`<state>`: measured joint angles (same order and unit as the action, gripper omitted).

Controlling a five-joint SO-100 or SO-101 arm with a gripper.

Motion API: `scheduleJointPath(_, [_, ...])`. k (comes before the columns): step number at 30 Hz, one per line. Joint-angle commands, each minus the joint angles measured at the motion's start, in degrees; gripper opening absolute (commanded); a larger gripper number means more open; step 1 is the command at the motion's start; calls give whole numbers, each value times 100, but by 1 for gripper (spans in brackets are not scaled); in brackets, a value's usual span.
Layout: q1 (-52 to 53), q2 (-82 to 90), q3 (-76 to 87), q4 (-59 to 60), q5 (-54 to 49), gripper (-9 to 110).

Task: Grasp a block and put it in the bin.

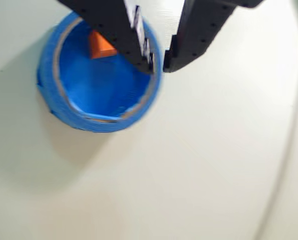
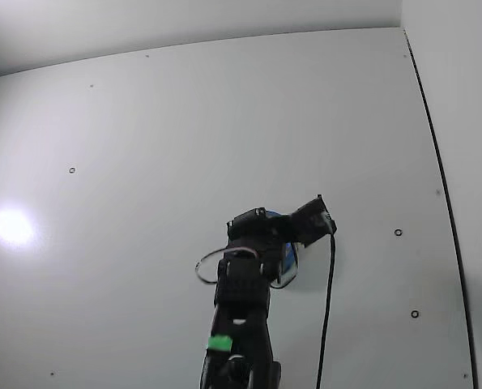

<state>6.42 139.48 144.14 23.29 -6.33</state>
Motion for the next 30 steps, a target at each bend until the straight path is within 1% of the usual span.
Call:
scheduleJointPath(1, [26, 1872, 246, -88, 642, 0])
scheduleJointPath(7, [-79, 4491, 1494, -88, 1573, 0])
scheduleJointPath(10, [-466, 5476, 2127, -88, 1731, 0])
scheduleJointPath(12, [-835, 5440, 2487, -88, 1705, 0])
scheduleJointPath(16, [-1600, 4790, 3085, -79, 1424, 0])
scheduleJointPath(20, [-2180, 4140, 3313, -88, 1301, 0])
scheduleJointPath(25, [-2347, 3656, 3375, -88, 1433, 0])
scheduleJointPath(30, [-2347, 3568, 3375, -88, 1468, 0])
